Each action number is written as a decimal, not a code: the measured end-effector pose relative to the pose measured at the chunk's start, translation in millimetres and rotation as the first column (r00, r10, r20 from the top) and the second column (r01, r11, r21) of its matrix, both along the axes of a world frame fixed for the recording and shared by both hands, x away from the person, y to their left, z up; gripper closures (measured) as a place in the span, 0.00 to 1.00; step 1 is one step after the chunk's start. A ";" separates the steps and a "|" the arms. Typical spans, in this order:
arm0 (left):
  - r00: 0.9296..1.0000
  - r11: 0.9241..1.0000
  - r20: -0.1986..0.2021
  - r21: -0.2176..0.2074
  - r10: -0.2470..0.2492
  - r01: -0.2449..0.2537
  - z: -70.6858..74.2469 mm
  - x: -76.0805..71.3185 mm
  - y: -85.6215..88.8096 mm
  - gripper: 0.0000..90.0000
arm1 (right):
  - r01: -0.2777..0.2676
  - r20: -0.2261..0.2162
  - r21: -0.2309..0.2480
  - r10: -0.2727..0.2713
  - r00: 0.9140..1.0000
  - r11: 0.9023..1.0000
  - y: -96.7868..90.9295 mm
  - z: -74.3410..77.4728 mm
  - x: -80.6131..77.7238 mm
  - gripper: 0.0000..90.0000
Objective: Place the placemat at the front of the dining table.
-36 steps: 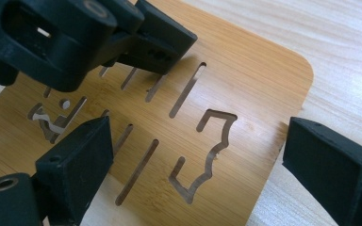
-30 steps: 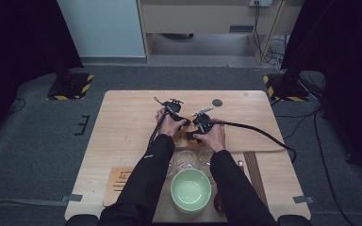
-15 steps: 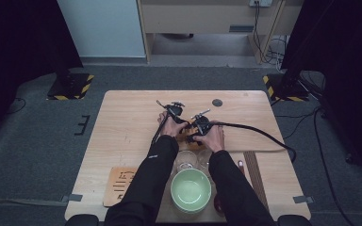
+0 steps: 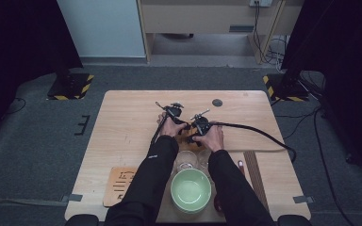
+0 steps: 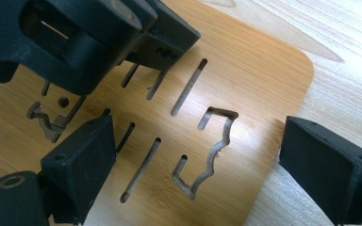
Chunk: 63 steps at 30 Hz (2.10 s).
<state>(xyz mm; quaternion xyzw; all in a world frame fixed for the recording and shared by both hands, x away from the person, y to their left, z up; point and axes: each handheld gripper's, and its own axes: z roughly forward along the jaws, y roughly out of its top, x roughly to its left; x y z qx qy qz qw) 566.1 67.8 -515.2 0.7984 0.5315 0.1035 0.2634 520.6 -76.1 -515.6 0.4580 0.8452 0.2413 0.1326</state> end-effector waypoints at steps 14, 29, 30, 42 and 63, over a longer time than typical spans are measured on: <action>0.997 0.996 -0.016 -0.042 0.080 -0.081 6.0 -2.0 6.7 0.24 | 0.014 -0.009 0.008 -0.014 1.000 1.000 0.8 -0.4 -1.4 0.10; 0.999 0.995 0.025 0.095 -0.036 0.033 15.8 -9.2 19.6 0.16 | 0.023 -0.015 -0.005 -0.023 1.000 1.000 0.8 -3.3 -0.5 0.09; 0.999 0.994 0.025 0.102 -0.040 0.037 16.3 -10.0 20.5 0.15 | 0.024 -0.015 -0.005 -0.024 1.000 1.000 0.8 -3.3 -0.4 0.08; 1.000 0.995 0.025 0.104 0.000 -0.003 -0.7 -15.1 34.5 0.10 | 0.034 0.004 0.004 -0.034 0.999 0.999 1.6 -4.5 -1.2 0.08; 0.987 0.991 0.135 0.107 -0.089 0.075 -6.6 -16.3 35.2 0.05 | 0.065 0.012 -0.006 -0.065 0.998 0.998 -0.9 -0.1 -1.4 0.17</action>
